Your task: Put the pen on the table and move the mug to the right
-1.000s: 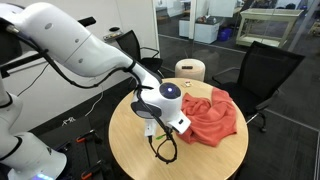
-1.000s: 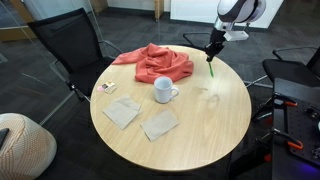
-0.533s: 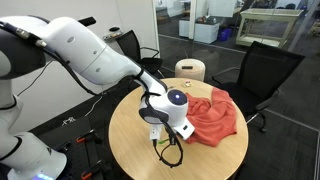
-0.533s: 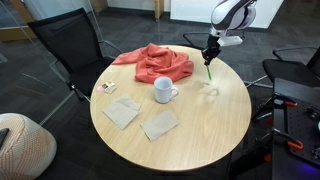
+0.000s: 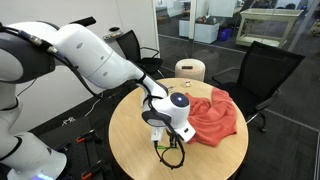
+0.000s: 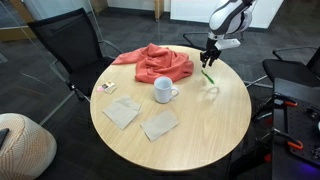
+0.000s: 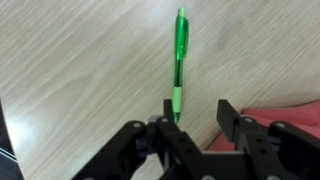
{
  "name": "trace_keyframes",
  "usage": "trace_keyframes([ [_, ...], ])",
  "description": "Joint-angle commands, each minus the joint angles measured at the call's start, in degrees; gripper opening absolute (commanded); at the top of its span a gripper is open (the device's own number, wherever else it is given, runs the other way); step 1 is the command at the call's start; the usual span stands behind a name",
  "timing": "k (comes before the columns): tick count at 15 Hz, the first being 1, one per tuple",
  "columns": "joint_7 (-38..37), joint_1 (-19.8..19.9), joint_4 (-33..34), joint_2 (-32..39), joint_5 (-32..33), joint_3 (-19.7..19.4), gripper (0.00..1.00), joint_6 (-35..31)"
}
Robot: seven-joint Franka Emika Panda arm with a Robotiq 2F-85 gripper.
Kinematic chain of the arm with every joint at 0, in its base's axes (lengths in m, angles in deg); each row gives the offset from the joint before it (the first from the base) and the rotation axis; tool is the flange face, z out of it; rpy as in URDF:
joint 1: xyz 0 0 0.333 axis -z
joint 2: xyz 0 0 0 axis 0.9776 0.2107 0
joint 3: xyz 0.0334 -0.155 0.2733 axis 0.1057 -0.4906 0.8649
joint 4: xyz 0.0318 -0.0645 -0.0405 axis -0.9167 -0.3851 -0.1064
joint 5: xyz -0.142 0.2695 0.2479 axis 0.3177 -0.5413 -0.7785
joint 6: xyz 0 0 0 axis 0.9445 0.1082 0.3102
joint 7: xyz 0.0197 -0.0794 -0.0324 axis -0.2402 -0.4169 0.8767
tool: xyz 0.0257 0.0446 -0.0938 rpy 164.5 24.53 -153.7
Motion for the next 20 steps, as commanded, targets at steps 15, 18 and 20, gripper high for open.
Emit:
trace_keyframes([
  [15, -1.9, -14.3, -7.8, -19.2, 13.0, 2.9, 1.00, -8.1],
  [18, -1.5, -15.5, -7.2, -17.6, 12.7, 4.3, 1.00, -10.0],
  [20, -1.0, -15.8, -7.0, -16.3, 12.2, 5.3, 1.00, -12.5],
])
